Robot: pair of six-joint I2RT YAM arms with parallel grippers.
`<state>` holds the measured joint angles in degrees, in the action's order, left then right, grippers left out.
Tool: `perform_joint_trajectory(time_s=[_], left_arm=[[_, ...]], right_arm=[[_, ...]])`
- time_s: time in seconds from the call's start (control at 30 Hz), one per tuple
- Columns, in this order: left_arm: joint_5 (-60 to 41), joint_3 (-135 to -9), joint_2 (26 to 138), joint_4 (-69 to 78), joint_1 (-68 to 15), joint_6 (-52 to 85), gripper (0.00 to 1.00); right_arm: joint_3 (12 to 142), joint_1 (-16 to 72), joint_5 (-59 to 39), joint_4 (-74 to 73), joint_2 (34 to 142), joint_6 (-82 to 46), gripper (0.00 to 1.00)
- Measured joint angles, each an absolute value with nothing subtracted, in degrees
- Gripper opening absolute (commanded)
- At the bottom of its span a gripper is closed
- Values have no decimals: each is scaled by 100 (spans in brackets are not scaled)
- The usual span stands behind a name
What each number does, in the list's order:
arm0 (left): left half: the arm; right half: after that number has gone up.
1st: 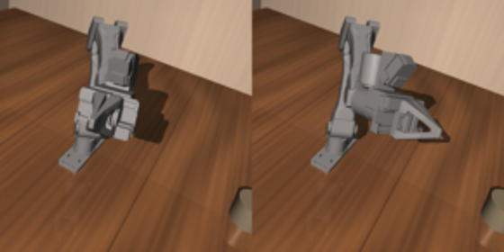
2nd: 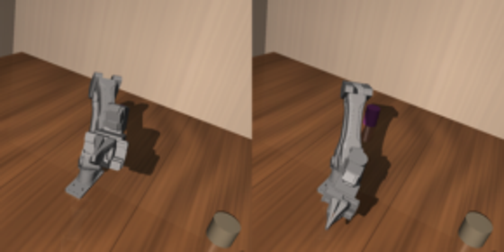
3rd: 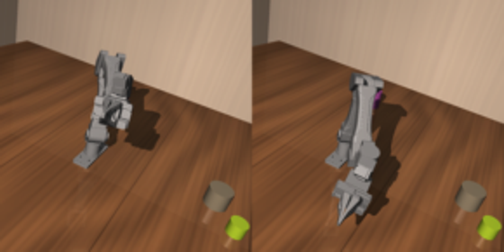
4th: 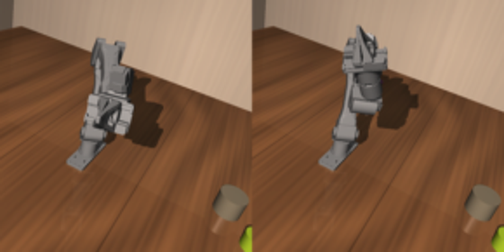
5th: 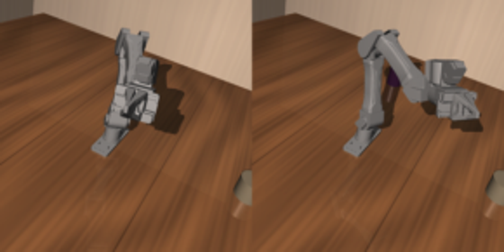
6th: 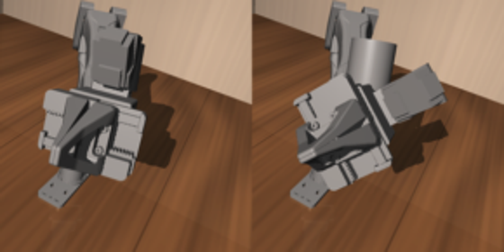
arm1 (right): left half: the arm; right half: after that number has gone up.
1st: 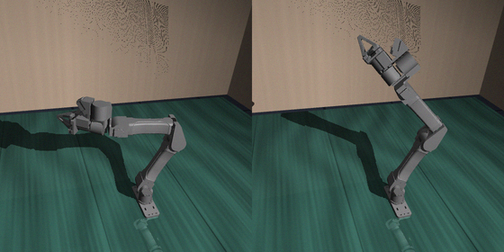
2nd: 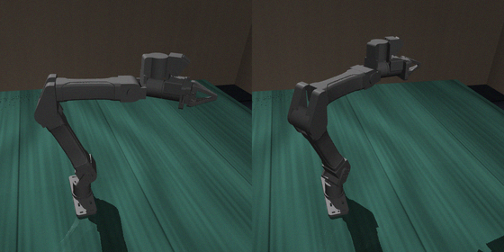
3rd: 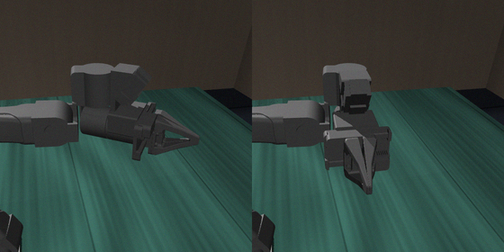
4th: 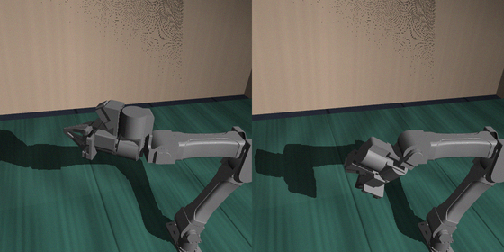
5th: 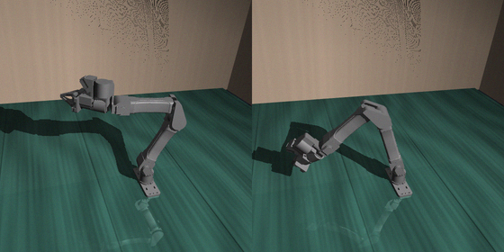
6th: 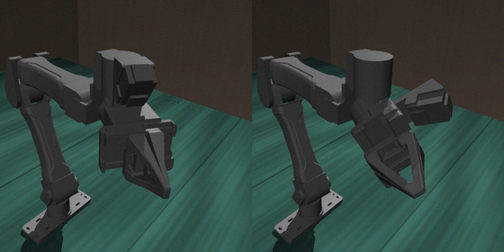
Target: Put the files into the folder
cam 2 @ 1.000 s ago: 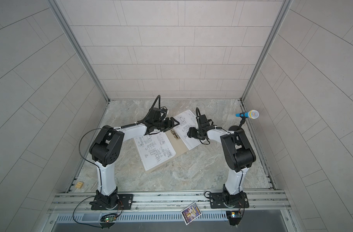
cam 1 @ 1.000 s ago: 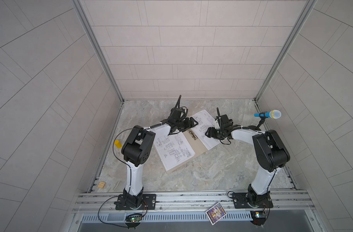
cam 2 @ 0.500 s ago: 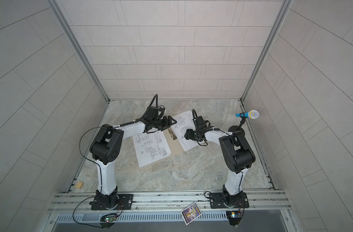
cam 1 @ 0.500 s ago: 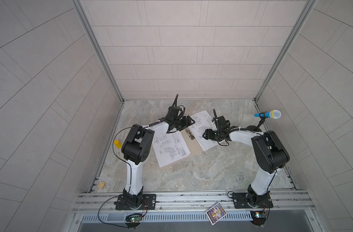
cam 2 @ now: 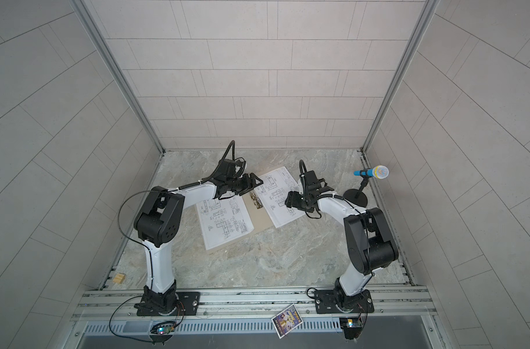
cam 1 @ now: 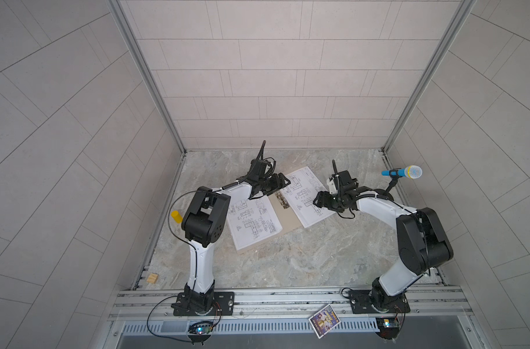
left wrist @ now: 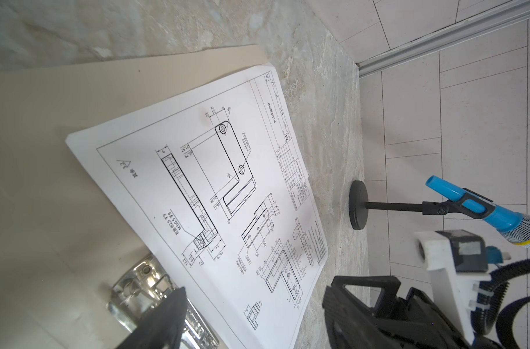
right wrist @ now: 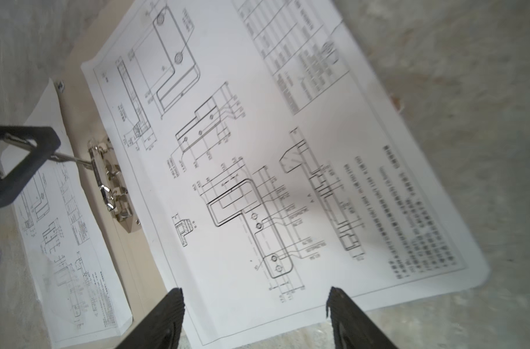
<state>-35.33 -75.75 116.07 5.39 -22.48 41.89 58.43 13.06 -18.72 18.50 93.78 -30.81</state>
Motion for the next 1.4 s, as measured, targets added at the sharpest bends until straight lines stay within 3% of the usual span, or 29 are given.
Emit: perform_joint_trajectory(time_s=[0.43,0.8,1.4], left_arm=[[-3568,-7572,11607,569,-2241,4191,77],[-3642,-7518,11607,681,-2226,4191,77],[-3730,-7481,11607,760,-2226,4294,77]], right_arm=[[6869,320,-1682,2233,10654,-2180,79],[8394,349,-2274,2471,11749,-1737,79],[8497,709,-2995,2462,11937,-1949,76]])
